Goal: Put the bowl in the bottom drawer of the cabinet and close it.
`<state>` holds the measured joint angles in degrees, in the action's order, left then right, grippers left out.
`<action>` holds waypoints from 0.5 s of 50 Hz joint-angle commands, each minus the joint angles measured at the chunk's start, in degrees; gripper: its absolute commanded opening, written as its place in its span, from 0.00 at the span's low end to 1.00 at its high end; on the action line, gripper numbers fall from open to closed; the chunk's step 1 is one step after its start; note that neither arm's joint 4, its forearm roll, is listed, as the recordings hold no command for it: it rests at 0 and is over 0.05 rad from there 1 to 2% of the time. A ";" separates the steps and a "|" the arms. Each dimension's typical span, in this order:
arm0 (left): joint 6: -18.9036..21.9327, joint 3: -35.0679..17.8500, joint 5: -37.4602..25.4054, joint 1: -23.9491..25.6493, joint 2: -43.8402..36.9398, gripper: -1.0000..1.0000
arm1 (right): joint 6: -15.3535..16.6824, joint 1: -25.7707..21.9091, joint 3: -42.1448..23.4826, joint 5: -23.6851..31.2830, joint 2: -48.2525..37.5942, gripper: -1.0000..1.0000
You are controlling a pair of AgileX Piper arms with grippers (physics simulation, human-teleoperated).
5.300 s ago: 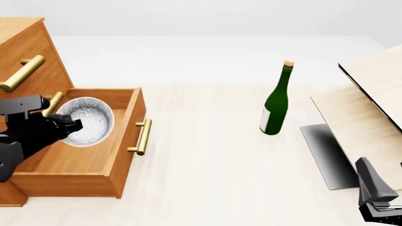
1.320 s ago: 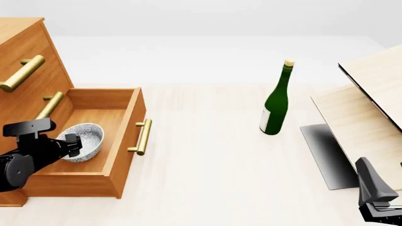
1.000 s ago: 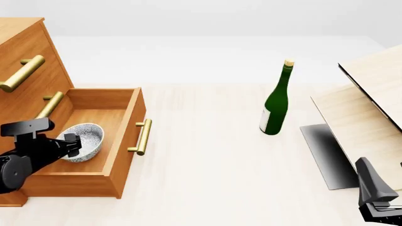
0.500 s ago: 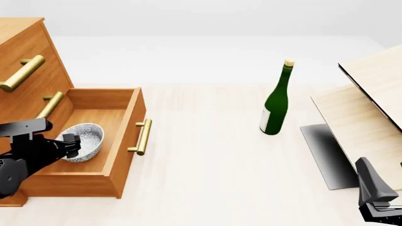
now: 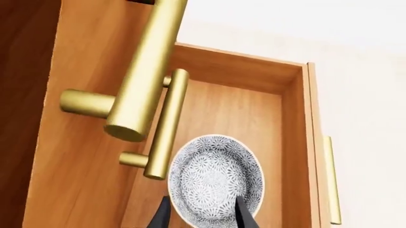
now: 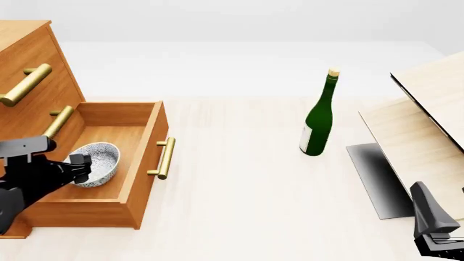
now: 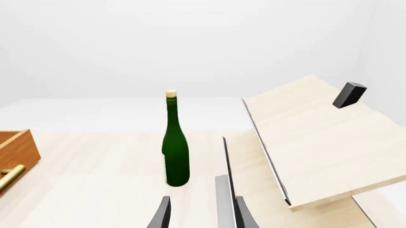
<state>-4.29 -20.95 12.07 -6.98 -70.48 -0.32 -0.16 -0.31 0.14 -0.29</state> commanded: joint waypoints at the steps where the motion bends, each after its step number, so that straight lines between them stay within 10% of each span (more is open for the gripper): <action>1: -1.19 0.29 -2.38 0.45 4.14 1.00 | 0.03 0.02 0.00 -0.03 -0.01 1.00; 25: -1.07 0.13 -7.59 3.10 13.29 1.00 | 0.03 0.02 0.00 -0.03 -0.01 1.00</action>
<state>-4.24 -20.69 6.73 -4.68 -61.22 -0.32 -0.16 -0.31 0.14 -0.29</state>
